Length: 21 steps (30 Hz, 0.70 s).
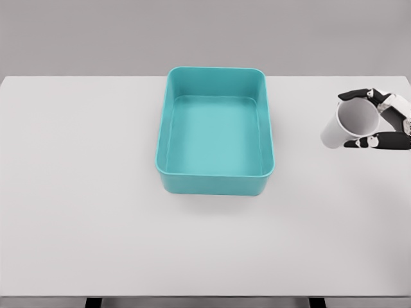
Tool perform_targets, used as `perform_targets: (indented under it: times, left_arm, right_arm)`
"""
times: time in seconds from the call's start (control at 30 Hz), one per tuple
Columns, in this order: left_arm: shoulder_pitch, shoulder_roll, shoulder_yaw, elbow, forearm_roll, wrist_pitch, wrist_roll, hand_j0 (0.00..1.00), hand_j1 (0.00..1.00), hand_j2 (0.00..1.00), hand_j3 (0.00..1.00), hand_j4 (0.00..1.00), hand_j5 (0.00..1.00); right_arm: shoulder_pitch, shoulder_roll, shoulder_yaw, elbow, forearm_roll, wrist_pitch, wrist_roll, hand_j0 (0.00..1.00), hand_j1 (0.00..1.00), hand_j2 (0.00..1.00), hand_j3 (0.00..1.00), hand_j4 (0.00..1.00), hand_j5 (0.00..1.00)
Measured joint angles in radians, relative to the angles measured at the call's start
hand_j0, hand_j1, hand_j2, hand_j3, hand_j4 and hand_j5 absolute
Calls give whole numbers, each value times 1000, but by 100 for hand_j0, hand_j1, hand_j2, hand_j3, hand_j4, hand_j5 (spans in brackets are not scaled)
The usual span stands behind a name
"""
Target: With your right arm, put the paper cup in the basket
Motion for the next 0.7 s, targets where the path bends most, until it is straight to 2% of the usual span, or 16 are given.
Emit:
perform_targets:
  times: [0.43,0.7]
  left_arm:
    - [0,0,0,0,0,0,0,100,100,100,100,100,100]
    - [0,0,0,0,0,0,0,100,100,100,100,100,100]
  right_arm:
    - [-92,119,9,1,40,16,0,68,68,68,68,68,68]
    - [-166,158,6,-3,53,50,0,68,68,68,68,68,68]
